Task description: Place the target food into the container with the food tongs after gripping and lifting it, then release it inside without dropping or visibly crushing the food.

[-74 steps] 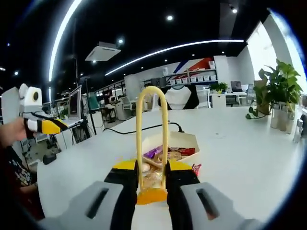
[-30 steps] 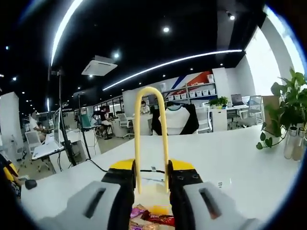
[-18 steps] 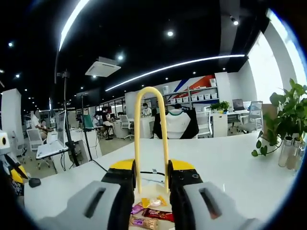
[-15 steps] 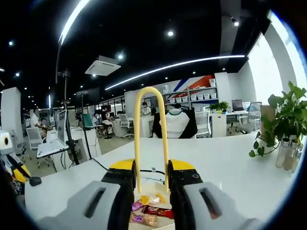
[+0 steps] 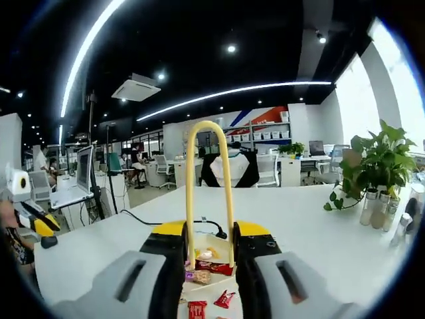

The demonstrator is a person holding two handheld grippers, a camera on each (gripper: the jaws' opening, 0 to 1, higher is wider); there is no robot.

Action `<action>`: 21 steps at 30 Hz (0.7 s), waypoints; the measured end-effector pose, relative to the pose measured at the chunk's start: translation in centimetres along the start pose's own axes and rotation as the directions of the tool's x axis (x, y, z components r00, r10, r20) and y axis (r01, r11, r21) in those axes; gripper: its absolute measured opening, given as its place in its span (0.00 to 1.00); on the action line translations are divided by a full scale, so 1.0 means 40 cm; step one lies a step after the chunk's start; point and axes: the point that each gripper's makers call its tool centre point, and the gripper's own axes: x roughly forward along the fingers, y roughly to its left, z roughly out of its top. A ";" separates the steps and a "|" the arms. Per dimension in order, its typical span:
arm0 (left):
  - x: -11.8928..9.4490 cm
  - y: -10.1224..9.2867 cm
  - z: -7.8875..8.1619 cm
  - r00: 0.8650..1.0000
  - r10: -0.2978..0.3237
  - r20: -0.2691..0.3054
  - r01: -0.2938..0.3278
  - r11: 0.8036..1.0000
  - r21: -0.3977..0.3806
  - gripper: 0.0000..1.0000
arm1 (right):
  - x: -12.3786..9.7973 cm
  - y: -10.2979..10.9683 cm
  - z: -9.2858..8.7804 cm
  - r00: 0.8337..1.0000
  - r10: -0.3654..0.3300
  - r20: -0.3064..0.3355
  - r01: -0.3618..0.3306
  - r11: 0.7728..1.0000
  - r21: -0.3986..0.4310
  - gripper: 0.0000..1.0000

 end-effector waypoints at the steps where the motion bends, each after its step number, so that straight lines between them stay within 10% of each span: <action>1: 0.003 0.000 0.000 1.000 -0.001 -0.001 0.001 1.000 0.002 0.15 | -0.014 0.003 -0.004 1.000 -0.004 0.005 0.004 1.000 0.002 0.24; 21: 0.036 0.004 -0.001 1.000 -0.008 0.016 0.008 1.000 -0.016 0.15 | -0.166 0.031 -0.082 1.000 -0.004 -0.002 0.004 0.996 0.091 0.24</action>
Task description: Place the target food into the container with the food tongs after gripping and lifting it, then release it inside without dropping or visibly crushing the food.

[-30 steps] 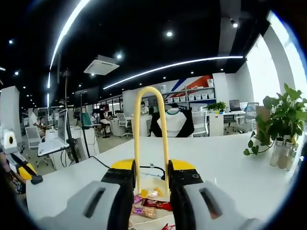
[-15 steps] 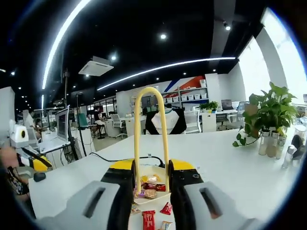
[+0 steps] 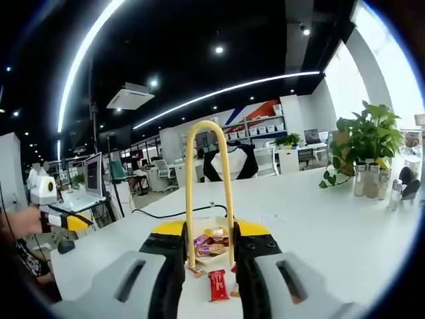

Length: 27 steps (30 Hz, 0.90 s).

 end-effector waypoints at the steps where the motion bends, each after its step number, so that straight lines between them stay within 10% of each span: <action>1: 0.001 0.000 0.000 1.000 0.001 -0.001 -0.001 1.000 0.002 0.15 | -0.006 0.000 -0.003 1.000 -0.001 0.000 0.001 1.000 0.007 0.24; 27: 0.016 0.049 0.001 0.998 0.055 -0.009 -0.054 0.997 0.055 0.16 | -0.100 -0.001 -0.026 0.999 -0.043 -0.016 0.042 0.999 -0.026 0.25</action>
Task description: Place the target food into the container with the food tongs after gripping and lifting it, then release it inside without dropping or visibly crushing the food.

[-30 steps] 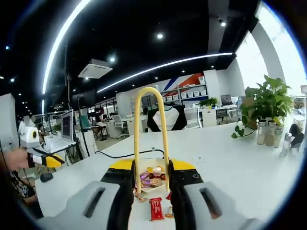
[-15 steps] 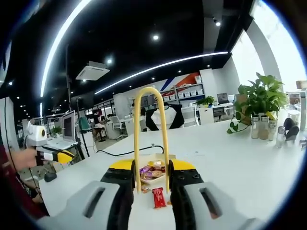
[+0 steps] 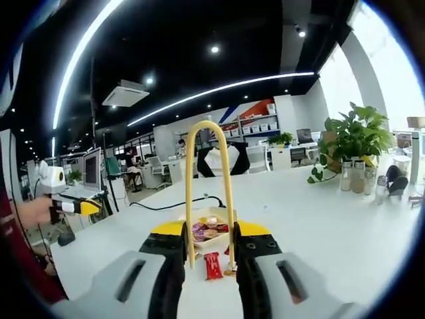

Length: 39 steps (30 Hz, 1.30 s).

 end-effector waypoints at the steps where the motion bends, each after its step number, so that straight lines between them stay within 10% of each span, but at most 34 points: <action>1: 0.004 -0.002 -0.003 1.000 -0.003 -0.005 0.003 1.000 0.000 0.16 | 0.000 0.000 0.001 1.000 -0.001 0.001 0.001 1.000 0.003 0.25; 17: 0.169 -0.025 -0.043 0.992 -0.081 -0.100 0.076 0.996 -0.053 0.25 | -0.041 -0.040 -0.014 0.998 -0.061 -0.020 0.062 0.998 0.023 0.25; 27: 0.277 -0.023 -0.138 0.947 -0.159 -0.278 0.183 0.981 0.061 0.36 | -0.061 -0.069 -0.014 0.995 -0.094 -0.032 0.095 0.995 0.026 0.25; 39: 0.359 -0.015 -0.207 0.916 -0.200 -0.349 0.246 0.965 0.093 0.35 | -0.077 -0.097 -0.019 0.992 -0.118 -0.044 0.119 0.992 0.032 0.24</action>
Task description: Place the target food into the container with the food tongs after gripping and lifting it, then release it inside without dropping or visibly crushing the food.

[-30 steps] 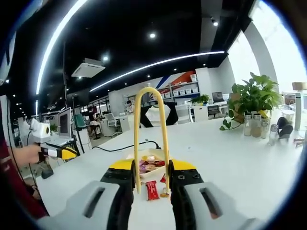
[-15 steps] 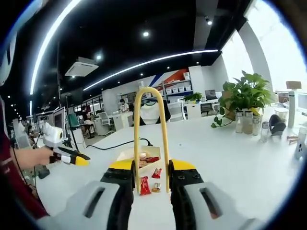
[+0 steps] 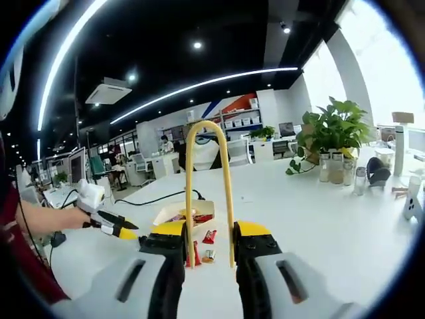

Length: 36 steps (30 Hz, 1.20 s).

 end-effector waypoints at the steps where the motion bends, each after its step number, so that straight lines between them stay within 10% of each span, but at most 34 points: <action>1: 0.006 0.004 -0.010 1.000 0.004 -0.024 -0.003 1.000 0.023 0.35 | 0.000 -0.002 0.001 1.000 -0.001 0.001 0.001 1.000 0.000 0.24; 20: 0.041 0.002 -0.077 0.990 -0.018 -0.139 0.036 0.992 0.125 0.37 | 0.008 -0.013 0.022 1.000 -0.013 0.024 0.012 0.999 0.042 0.24; 36: 0.068 0.000 -0.049 0.995 -0.052 -0.084 0.059 0.995 0.085 0.34 | 0.009 -0.014 0.008 1.000 -0.015 0.005 0.015 0.999 0.049 0.24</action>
